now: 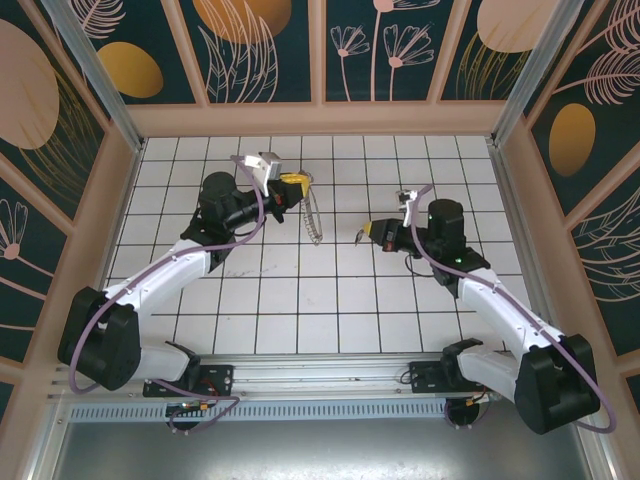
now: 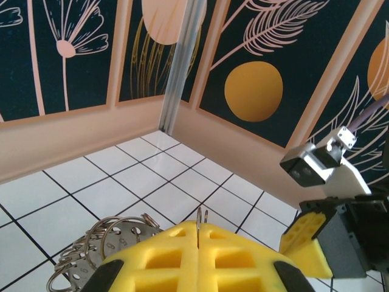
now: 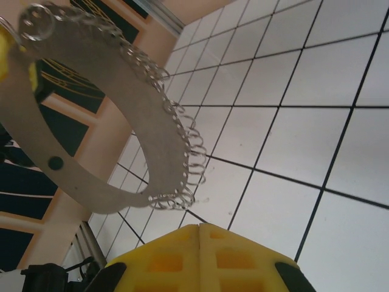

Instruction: Put the keys on the keyring

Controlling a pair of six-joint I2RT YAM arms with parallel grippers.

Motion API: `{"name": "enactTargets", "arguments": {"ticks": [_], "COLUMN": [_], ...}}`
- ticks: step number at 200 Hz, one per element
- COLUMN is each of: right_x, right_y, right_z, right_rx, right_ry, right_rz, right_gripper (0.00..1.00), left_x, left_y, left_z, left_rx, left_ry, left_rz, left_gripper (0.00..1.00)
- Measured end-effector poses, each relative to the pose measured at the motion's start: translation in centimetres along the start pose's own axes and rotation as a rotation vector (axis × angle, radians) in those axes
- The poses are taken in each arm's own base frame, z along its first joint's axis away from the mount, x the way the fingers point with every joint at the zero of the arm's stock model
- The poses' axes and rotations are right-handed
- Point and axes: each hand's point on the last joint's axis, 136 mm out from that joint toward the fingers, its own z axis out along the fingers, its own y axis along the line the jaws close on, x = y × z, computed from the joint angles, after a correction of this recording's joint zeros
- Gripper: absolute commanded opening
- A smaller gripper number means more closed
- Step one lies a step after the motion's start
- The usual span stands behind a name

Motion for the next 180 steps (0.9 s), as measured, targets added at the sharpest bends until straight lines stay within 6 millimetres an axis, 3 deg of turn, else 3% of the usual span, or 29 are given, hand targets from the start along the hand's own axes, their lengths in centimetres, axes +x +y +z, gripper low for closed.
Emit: {"name": "enactTargets", "arguments": {"ticks": [99,148,180], "right_x": [-8.6,-11.0,-11.5], "right_y": [4.2,4.5,5.0], "right_z": [-1.2,-1.1,-1.4], "right_rx": [-0.101,-0.11,-0.121], "right_ry": [-0.191,-0.221,-0.236], "right_rz": [-0.277,-0.387,-0.439], "right_gripper": [0.0,0.0,0.0], "left_x": [-1.4,-2.0,-1.7], "left_y": [-1.4,-2.5,-2.5], "left_z": [2.8,4.3,5.1], "left_rx": [0.146,0.192,0.211], "left_ry": [0.06,0.062,0.07], "left_rz": [0.11,0.216,0.262], "left_gripper": [0.0,0.0,0.0]}}
